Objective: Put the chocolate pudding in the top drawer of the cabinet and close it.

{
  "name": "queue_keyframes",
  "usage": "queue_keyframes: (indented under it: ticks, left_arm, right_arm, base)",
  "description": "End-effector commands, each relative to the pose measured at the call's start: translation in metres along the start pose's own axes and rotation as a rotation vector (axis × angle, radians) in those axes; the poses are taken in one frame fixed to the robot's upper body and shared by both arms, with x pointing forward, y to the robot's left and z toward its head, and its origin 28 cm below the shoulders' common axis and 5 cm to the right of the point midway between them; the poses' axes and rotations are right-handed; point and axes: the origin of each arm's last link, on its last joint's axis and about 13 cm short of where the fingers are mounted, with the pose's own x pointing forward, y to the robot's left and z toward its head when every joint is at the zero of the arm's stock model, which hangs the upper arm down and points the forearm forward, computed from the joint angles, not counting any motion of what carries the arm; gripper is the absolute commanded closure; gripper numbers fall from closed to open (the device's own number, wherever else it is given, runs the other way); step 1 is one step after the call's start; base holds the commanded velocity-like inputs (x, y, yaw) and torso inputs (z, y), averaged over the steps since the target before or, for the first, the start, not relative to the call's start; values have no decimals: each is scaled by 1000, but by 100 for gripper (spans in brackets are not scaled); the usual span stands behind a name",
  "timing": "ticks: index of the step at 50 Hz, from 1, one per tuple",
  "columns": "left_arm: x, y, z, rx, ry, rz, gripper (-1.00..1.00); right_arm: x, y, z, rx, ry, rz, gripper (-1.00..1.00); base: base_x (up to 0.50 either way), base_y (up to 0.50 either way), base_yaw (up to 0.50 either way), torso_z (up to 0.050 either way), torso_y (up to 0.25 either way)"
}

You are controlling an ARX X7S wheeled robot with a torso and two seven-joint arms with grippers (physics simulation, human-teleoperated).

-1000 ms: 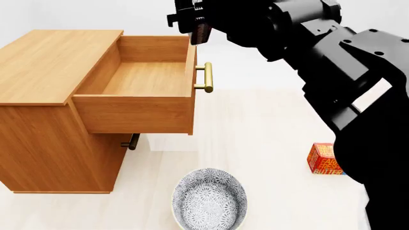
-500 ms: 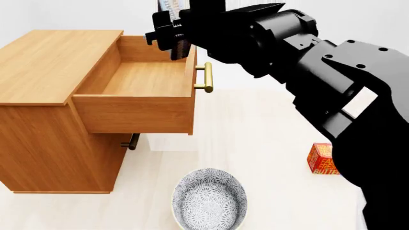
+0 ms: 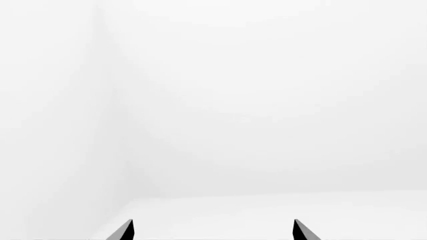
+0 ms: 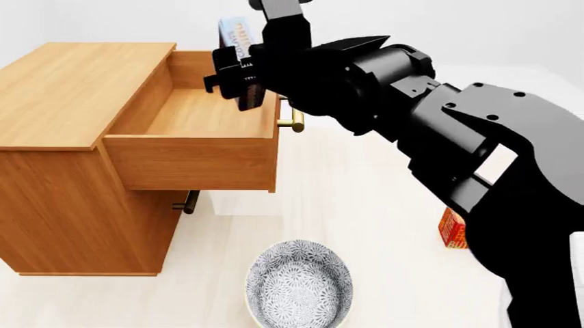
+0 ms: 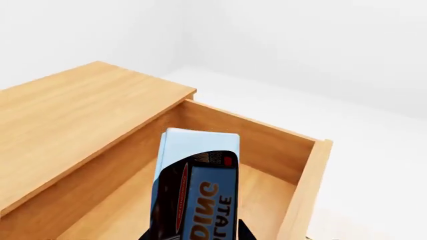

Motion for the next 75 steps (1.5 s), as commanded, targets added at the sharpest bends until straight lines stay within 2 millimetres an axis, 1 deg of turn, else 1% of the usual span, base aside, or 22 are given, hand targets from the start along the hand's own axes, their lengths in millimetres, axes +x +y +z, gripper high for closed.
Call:
queue_keyframes:
  ticks: [1, 20, 42, 61, 62, 75]
  left_arm:
    - [0, 2, -4, 6, 8, 6, -100]
    - [-1, 6, -9, 5, 16, 13, -100]
    - [-1, 7, -16, 5, 25, 16, -100]
    - [-1, 7, -17, 4, 27, 15, -100]
    - [-1, 7, -17, 4, 27, 15, -100]
    - [0, 6, -17, 5, 28, 13, -100]
  right_arm:
    - [3, 1, -10, -6, 19, 6, 100]
    - [8, 1, -29, -9, 66, 11, 100]
    - [11, 1, -44, 8, 101, 11, 100]
    - [11, 2, -47, 7, 120, 14, 100]
    - [11, 2, -48, 6, 121, 15, -100]
    - [10, 3, -48, 9, 129, 14, -100]
  base:
    - [0, 0, 0, 0, 0]
    - [0, 0, 0, 0, 0]
    - [0, -1, -1, 0, 0]
    - [-1, -1, -2, 0, 0]
    - [0, 0, -4, 0, 0]
    - [0, 0, 0, 0, 0]
